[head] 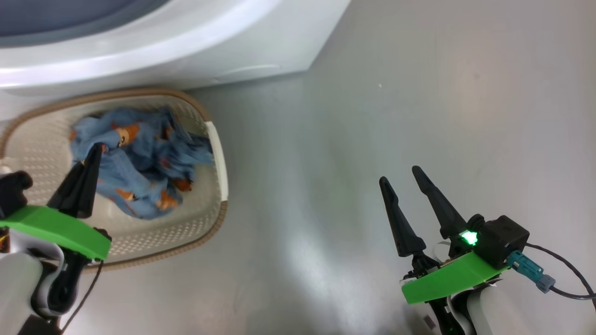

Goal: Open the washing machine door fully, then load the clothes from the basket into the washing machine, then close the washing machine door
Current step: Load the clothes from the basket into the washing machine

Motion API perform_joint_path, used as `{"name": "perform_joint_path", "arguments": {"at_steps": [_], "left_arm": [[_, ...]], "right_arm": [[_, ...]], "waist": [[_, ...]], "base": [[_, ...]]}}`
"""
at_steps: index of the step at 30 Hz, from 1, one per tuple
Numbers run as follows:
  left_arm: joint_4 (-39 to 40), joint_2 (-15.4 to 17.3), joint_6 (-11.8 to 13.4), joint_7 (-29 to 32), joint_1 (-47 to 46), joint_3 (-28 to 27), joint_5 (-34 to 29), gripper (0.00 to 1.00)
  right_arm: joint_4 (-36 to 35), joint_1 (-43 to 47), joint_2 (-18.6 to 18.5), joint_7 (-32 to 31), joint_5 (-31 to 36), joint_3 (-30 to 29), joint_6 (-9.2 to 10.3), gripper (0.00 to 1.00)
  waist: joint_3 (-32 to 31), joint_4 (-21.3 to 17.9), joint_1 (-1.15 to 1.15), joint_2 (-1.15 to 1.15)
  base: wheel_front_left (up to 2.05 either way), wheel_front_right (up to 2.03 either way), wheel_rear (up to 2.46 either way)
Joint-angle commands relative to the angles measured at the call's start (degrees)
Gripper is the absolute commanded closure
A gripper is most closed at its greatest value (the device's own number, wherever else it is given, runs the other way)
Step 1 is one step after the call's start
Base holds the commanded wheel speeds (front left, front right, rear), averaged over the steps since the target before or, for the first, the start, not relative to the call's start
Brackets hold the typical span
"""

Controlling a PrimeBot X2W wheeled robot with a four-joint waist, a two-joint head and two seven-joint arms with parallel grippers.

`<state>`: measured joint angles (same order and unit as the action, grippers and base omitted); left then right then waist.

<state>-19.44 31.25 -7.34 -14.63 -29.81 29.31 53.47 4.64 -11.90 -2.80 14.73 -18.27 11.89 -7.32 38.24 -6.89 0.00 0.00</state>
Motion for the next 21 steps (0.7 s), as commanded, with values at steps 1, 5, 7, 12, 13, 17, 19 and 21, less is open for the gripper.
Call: {"name": "perform_joint_path", "arguments": {"at_steps": [1, 5, 7, 12, 13, 17, 19, 21], "left_arm": [[1.2, 2.0, -0.1, -0.4, 1.0, -2.6, -0.5, 1.00], [2.1, 0.4, -0.1, -0.4, 2.9, -4.2, -2.2, 1.00], [2.3, -0.1, -0.1, -0.4, 3.6, -4.6, -2.7, 1.00], [2.9, -1.2, -0.1, -0.4, 4.7, -5.3, -3.8, 1.00], [3.1, -1.4, -0.1, -0.4, 4.8, -5.5, -4.0, 1.00], [4.3, -2.3, -0.1, -0.4, 5.3, -6.1, -4.8, 1.00], [4.9, -2.6, -0.1, -0.4, 5.7, -6.3, -5.4, 1.00], [5.5, -2.9, -0.1, -0.4, 5.9, -6.6, -5.9, 1.00]], "right_arm": [[-0.9, 0.7, -0.1, 0.3, 0.1, 1.0, -0.17, 0.00], [0.0, 0.6, -0.1, 0.3, 0.1, 1.1, -0.17, 0.00], [0.5, 0.6, -0.1, 0.3, 0.1, 1.2, -0.17, 0.00], [1.3, 0.6, -0.1, 0.3, -0.1, 1.4, -0.17, 0.00], [1.5, 0.6, -0.1, 0.3, -0.2, 1.4, -0.17, 0.00], [2.2, 0.7, -0.1, 0.3, -0.3, 1.5, -0.17, 0.00], [2.5, 0.8, -0.1, 0.3, -0.4, 1.5, -0.17, 0.00], [2.8, 0.9, -0.1, 0.3, -0.5, 1.6, -0.17, 0.00]], "waist": [[-2.6, 2.0, 0.00, 0.00], [-4.7, 2.8, 0.00, 0.00], [-5.6, 3.1, 0.00, 0.00], [-7.5, 3.7, 0.00, 0.00], [-7.9, 3.8, 0.00, 0.00], [-9.3, 4.1, 0.00, 0.00], [-10.0, 4.3, 0.00, 0.00], [-10.8, 4.4, 0.00, 0.00]], "base": [[0.00, 0.00, 0.00], [0.00, 0.00, 0.00], [0.00, 0.00, 0.00], [0.00, 0.00, 0.00], [0.00, 0.00, 0.00], [0.00, 0.00, 0.00], [0.00, 0.00, 0.00], [0.00, 0.00, 0.00]]}}
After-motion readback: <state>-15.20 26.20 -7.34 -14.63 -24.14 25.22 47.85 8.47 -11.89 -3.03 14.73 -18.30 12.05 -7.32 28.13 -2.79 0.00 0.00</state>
